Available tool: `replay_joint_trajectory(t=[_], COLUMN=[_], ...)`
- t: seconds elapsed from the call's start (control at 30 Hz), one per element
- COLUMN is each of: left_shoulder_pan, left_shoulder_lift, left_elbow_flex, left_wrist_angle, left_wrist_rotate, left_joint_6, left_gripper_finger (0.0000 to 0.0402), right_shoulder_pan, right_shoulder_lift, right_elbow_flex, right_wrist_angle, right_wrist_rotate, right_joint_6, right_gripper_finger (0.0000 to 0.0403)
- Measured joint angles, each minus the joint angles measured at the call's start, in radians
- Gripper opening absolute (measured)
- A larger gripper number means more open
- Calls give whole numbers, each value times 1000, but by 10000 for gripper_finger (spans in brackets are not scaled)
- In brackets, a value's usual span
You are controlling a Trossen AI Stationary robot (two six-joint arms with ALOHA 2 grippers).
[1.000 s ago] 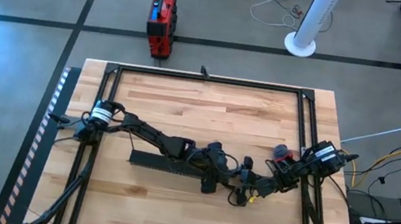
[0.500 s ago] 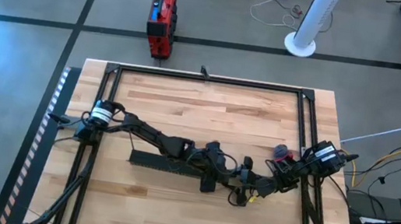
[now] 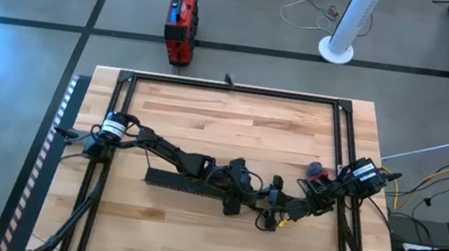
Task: Ziptie cables
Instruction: Close the cable duct using the cable lid
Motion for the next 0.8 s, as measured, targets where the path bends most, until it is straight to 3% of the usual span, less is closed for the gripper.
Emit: replay_joint_trajectory(t=[0.2,0.37,0.8], left_shoulder_pan=[1,1,0], left_shoulder_lift=[0,0,-51], left_elbow_flex=[0,-2,-6], left_wrist_angle=[-1,7,-55], left_wrist_rotate=[0,0,0], left_joint_6=[0,0,28], left_gripper_finger=[123,130,194], right_shoulder_pan=[0,0,0], right_shoulder_lift=[0,0,-94], right_elbow_flex=[0,0,0], right_wrist_angle=[0,-1,-80], right_wrist_rotate=[0,0,-5], right_joint_6=[0,0,-29], right_gripper_finger=[232,252,312])
